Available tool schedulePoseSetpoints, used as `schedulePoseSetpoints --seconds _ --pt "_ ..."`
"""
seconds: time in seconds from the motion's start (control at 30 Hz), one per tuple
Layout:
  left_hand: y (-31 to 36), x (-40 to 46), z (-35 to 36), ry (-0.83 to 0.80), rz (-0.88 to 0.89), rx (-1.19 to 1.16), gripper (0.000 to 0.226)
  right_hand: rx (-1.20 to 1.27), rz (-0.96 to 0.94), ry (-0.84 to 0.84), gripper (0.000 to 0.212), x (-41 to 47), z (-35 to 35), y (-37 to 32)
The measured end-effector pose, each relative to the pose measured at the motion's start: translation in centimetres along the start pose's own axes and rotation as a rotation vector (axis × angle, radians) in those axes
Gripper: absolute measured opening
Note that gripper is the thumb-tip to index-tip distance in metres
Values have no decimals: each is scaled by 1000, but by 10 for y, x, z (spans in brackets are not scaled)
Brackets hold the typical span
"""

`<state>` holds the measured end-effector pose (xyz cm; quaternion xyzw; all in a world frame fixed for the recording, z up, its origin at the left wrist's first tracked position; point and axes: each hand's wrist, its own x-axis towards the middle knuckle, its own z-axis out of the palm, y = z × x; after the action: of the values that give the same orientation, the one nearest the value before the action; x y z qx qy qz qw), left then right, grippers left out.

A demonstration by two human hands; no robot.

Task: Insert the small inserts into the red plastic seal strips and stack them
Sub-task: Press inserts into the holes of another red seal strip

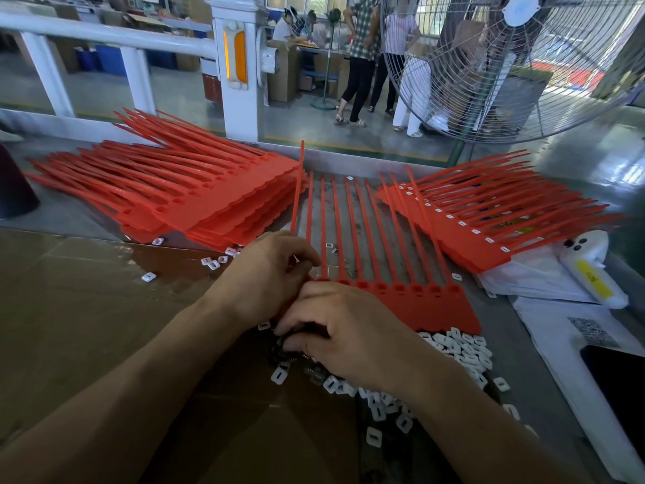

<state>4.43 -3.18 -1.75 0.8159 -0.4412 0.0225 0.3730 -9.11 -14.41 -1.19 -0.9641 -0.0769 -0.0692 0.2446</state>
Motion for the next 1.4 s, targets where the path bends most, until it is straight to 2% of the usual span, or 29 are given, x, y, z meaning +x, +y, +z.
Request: schedulePoseSetpoints --seconds 0.17,0.47,0.73,0.93,1.13,1.27,1.4 --pt "3 -1 -3 -4 -13 -3 15 89 51 37 9 -2 -4 0" --pt "3 0 -1 3 -25 36 15 308 159 94 12 -10 -9 5" --pt "2 -1 -1 -8 -14 16 15 306 185 67 24 -12 -12 7" --pt "1 -2 -1 -12 -9 17 15 332 176 101 21 -13 -16 8" --pt "1 -1 0 -17 14 14 14 389 234 220 19 -14 -19 16" --pt "0 -1 1 -25 23 3 14 358 273 239 12 -16 -20 21" --pt "4 -1 1 -18 39 -70 15 393 332 380 9 -17 -21 23"
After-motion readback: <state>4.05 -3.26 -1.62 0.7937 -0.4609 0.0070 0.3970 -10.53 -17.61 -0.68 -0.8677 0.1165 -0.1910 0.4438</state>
